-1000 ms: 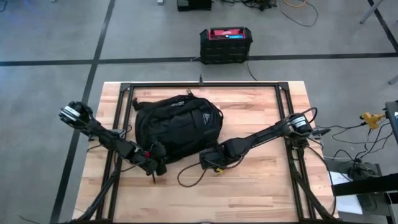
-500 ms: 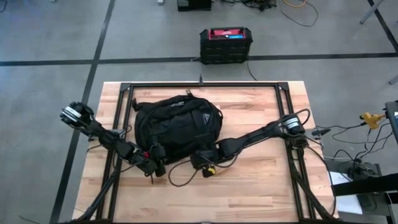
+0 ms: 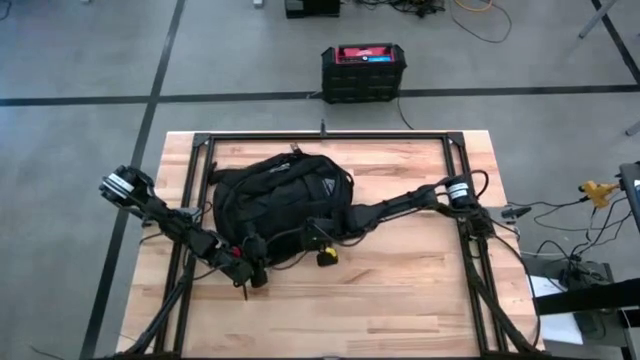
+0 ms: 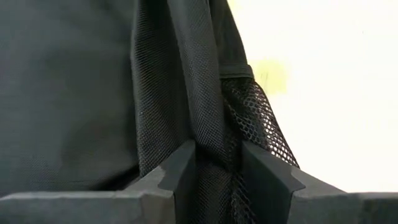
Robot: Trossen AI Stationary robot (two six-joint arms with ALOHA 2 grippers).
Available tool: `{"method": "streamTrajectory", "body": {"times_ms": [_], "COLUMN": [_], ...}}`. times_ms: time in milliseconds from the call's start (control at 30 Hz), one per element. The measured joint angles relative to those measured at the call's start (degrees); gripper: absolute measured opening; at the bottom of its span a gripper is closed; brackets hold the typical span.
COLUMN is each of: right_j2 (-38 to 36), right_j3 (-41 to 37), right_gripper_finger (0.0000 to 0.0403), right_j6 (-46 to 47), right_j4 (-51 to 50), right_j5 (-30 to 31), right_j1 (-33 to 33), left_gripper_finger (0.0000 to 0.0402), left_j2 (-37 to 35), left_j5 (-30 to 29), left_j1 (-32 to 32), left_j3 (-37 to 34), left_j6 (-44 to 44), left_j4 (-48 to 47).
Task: Unpack backpack
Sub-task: Close the black backpack
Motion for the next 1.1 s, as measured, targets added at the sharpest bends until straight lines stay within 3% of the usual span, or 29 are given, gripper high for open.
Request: {"method": "streamTrajectory", "body": {"times_ms": [233,367,533,767,900,1100], "right_j2": [2.9,3.4,3.6,2.8,0.1,-3.7], "right_j3": [0.2,0.2,0.2,0.0,-0.2,0.1], "right_gripper_finger": [0.0119,0.0089,0.0012,0.0002,0.0000,0.0000], "right_j6": [-0.7,-1.8,-2.4,-3.1,-2.4,3.5], "right_j4": [1.0,1.2,1.3,0.5,-5.5,-17.5], "right_j5": [-1.1,-1.1,-1.0,4.0,6.9,7.6], "right_j1": [-0.6,-0.6,-0.6,1.6,3.7,5.5], "left_gripper_finger": [0.0115,0.0120,0.0119,0.0121,0.0120,0.0119], "left_j2": [-0.3,-1.8,-3.5,-3.7,-2.0,5.0], "left_j5": [0.3,1.6,2.0,-4.9,-5.6,-6.6], "left_j1": [0.0,0.0,-0.1,0.7,1.5,1.2], "left_j3": [0.2,2.3,7.9,14.0,11.3,5.3], "left_j6": [0.3,4.3,11.5,18.9,13.9,-1.8], "left_j4": [-0.1,-1.1,-2.2,-4.1,-4.6,-1.6]}}
